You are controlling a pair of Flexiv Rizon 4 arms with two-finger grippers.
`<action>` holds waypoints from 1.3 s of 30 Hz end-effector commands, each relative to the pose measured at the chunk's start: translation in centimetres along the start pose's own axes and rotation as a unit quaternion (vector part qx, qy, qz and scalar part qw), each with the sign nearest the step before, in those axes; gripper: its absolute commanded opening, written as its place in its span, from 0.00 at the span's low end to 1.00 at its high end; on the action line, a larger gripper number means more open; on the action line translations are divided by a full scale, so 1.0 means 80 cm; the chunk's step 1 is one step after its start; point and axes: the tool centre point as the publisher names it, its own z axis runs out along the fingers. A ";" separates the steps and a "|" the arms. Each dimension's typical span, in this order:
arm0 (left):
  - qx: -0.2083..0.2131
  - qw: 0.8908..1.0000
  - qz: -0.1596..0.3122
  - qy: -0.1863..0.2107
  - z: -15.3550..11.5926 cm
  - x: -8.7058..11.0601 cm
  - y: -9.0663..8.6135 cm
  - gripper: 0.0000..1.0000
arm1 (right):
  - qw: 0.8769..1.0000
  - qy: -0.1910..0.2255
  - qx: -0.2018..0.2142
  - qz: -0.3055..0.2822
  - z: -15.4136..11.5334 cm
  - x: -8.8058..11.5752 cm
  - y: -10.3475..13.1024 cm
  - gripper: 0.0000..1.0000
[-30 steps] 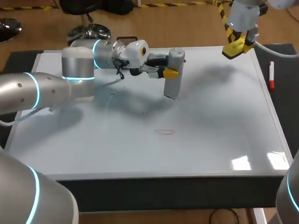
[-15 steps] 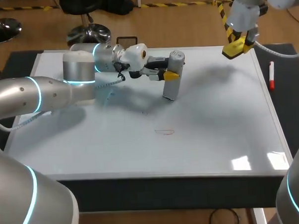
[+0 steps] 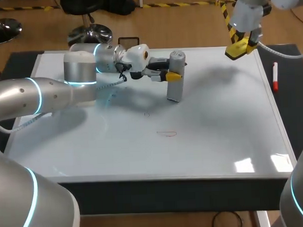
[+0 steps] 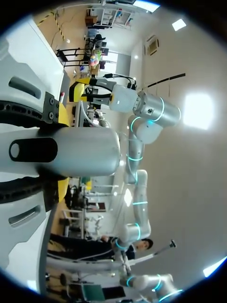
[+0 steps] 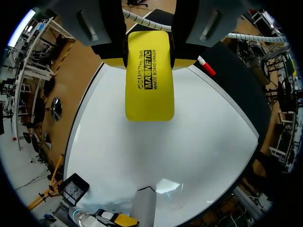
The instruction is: Pick up the inspection probe, press it on each red-marked spot on the whiteboard one by one, put down the probe, pick up the eraser, and wipe off all the red marks.
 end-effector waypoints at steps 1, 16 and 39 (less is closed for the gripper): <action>-0.003 1.000 0.000 -0.006 -0.003 0.006 0.003 0.00 | 1.000 0.002 0.001 -0.001 -0.001 -0.001 -0.001 0.00; -0.009 1.000 0.003 -0.002 -0.003 0.010 0.002 0.00 | 1.000 0.002 0.001 -0.001 -0.001 -0.001 -0.001 0.00; 0.030 0.996 0.070 -0.040 -0.054 0.031 -0.098 0.00 | 1.000 0.002 0.001 -0.001 -0.001 -0.001 -0.001 0.00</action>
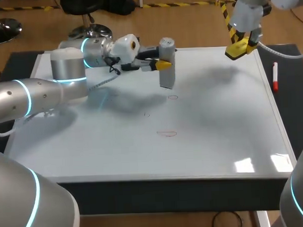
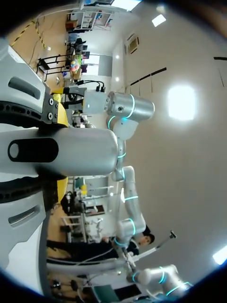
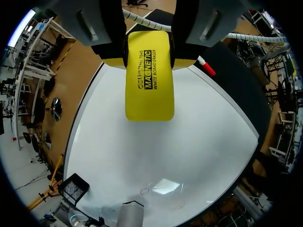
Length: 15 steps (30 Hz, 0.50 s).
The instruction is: Pick up the inspection probe, press it on each red-marked spot on the whiteboard one by one, put down the probe, pick up the eraser, and wipe off all the red marks.
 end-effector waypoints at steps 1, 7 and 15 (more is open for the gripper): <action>-0.019 0.999 0.008 -0.032 -0.021 0.019 -0.027 0.00 | 1.000 0.002 0.001 -0.001 -0.001 -0.001 -0.001 0.00; -0.009 0.998 0.020 -0.052 -0.049 0.025 -0.049 0.00 | 1.000 0.002 0.001 -0.001 -0.001 -0.001 -0.001 0.00; -0.017 0.994 0.037 -0.098 -0.102 0.020 -0.072 0.00 | 1.000 0.002 0.001 -0.001 -0.001 -0.001 -0.001 0.00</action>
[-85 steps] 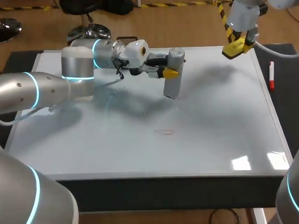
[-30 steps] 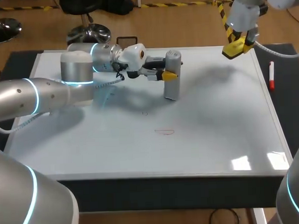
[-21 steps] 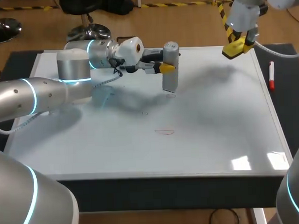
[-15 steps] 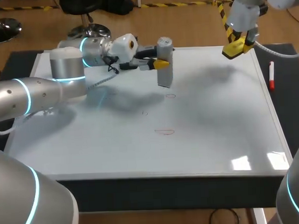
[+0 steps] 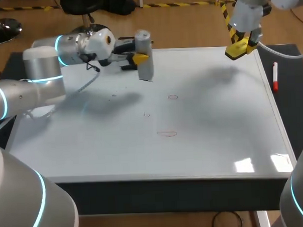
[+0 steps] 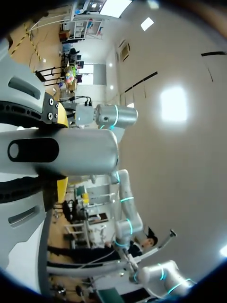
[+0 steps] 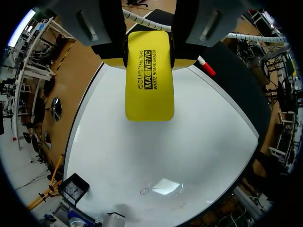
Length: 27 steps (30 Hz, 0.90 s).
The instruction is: Pick up the inspection probe, press it on each red-marked spot on the whiteboard one by one, put down the probe, pick up the eraser, and wipe off all the red marks.
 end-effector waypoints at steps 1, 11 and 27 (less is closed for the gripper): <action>-0.016 0.998 0.007 -0.062 -0.029 0.008 -0.020 0.00 | 1.000 0.002 0.001 -0.001 -0.001 -0.001 -0.001 0.00; -0.018 0.992 0.022 -0.121 -0.101 0.000 -0.039 0.00 | 1.000 0.002 0.001 -0.001 -0.001 -0.001 -0.001 0.00; -0.041 0.982 0.031 -0.180 -0.200 -0.009 -0.054 0.00 | 1.000 0.002 0.001 -0.001 -0.001 -0.001 -0.001 0.00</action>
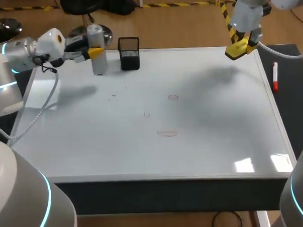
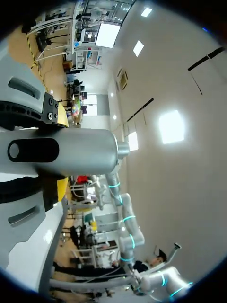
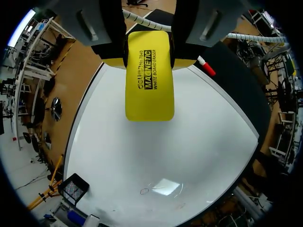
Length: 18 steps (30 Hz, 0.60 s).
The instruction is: Pick up the inspection probe, press it on each red-marked spot on the whiteboard one by one, put down the probe, pick up the eraser, and wipe off all the red marks.
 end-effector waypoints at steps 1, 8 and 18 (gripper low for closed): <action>-0.004 0.999 0.002 -0.038 -0.015 0.006 -0.007 0.00 | 1.000 0.002 0.001 -0.001 -0.001 -0.001 -0.001 0.00; -0.004 0.999 0.003 -0.048 -0.032 0.001 -0.006 0.00 | 1.000 0.002 0.001 -0.001 -0.001 -0.001 -0.001 0.00; -0.002 0.998 0.001 -0.057 -0.043 0.000 -0.007 0.00 | 1.000 0.002 0.001 -0.001 -0.001 -0.001 -0.001 0.00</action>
